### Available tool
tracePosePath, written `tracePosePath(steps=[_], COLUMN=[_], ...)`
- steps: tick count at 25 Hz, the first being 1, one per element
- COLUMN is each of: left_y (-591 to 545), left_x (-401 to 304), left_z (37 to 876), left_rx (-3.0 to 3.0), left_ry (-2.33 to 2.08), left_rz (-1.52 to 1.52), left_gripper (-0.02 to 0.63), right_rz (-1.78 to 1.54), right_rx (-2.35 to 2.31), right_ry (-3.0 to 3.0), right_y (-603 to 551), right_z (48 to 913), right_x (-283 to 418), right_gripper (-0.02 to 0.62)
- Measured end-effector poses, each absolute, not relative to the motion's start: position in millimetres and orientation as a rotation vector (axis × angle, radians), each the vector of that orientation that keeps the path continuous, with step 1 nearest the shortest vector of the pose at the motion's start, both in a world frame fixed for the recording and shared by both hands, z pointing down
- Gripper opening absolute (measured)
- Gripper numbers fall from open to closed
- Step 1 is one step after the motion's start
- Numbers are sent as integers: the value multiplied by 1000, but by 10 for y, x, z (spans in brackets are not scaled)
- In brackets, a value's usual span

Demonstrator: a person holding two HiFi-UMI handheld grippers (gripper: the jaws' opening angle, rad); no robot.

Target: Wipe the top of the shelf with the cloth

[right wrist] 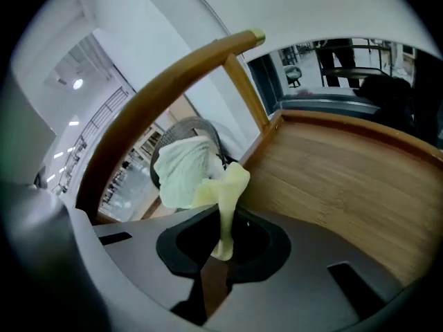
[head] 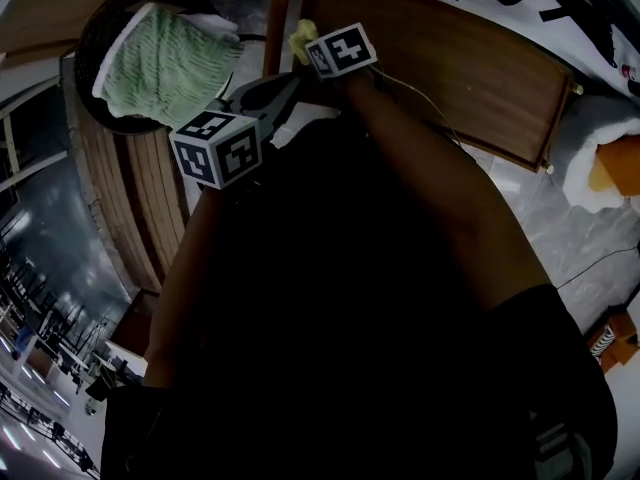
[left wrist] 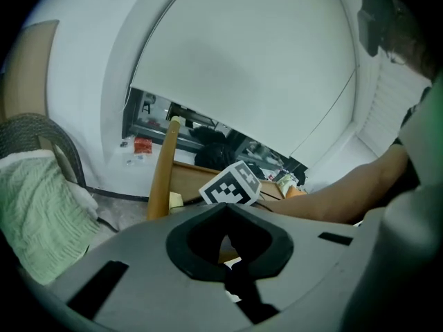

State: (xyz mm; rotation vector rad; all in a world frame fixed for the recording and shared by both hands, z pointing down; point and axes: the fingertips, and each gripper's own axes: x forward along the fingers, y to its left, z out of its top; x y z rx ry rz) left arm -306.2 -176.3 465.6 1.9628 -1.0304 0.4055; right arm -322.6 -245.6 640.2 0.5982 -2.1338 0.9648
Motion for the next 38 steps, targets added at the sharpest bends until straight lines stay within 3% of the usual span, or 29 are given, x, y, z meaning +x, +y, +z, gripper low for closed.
tracePosePath(steps=[10,38], left_y=[-1849,-1695], left_x=[-2951,-286], left_z=[4759,4914], left_rx=[1982,2098], left_ry=[-1003,-704], left_rz=[428,517], left_gripper=[11,11], right_rz=[879,1010], right_rx=[625,1054], right_ry=[-2070,-1815], right_y=[-2424,-2097], right_z=[6486,6409], right_x=[-3064,922], right_gripper=[48,49])
